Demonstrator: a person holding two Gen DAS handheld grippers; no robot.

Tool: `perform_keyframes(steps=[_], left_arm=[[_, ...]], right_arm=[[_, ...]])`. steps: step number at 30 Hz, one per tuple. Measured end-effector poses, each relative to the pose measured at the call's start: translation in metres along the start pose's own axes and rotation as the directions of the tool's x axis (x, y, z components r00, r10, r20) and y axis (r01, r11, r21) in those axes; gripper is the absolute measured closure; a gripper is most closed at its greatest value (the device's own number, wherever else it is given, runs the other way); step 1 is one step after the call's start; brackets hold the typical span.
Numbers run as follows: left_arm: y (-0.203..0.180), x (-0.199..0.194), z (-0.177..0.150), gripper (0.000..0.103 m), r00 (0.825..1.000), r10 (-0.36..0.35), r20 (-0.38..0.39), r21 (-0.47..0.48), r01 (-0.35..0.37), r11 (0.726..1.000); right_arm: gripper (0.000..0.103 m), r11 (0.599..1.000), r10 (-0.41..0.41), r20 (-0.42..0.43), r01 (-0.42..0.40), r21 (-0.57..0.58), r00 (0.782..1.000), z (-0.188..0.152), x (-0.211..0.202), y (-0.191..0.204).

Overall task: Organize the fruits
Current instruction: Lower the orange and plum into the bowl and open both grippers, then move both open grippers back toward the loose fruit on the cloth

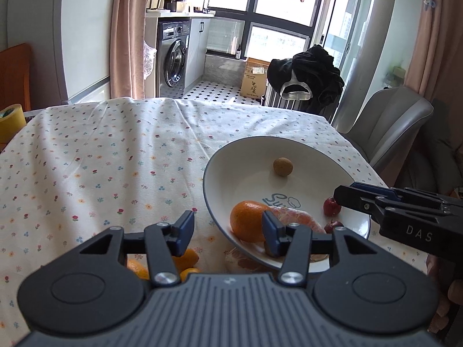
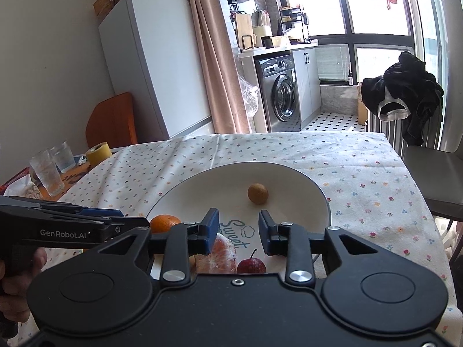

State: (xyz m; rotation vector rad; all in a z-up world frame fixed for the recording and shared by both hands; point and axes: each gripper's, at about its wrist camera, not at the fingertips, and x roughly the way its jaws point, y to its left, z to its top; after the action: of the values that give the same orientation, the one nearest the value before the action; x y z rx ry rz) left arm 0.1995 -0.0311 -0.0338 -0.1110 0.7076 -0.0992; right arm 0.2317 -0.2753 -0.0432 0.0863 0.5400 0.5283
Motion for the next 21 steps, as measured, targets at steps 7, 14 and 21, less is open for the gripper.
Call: perform_keyframes(steps=[7,14,21], left_arm=[[0.010,-0.011,-0.009,0.029,0.999,0.032,0.025,-0.010,-0.032,0.999],[0.021,-0.025,-0.015,0.024,0.997,0.046,0.054,-0.029,-0.045,0.999],[0.029,-0.037,-0.025,0.020,0.996,0.058,0.062,-0.039,-0.055,0.998]], right_arm=[[0.057,1.000,-0.014,-0.004,0.014,0.010,1.000,-0.009,-0.012,0.001],[0.050,1.000,-0.005,-0.003,0.005,0.015,1.000,-0.015,-0.024,0.006],[0.030,1.000,0.012,-0.006,-0.011,0.012,1.000,-0.022,-0.034,0.017]])
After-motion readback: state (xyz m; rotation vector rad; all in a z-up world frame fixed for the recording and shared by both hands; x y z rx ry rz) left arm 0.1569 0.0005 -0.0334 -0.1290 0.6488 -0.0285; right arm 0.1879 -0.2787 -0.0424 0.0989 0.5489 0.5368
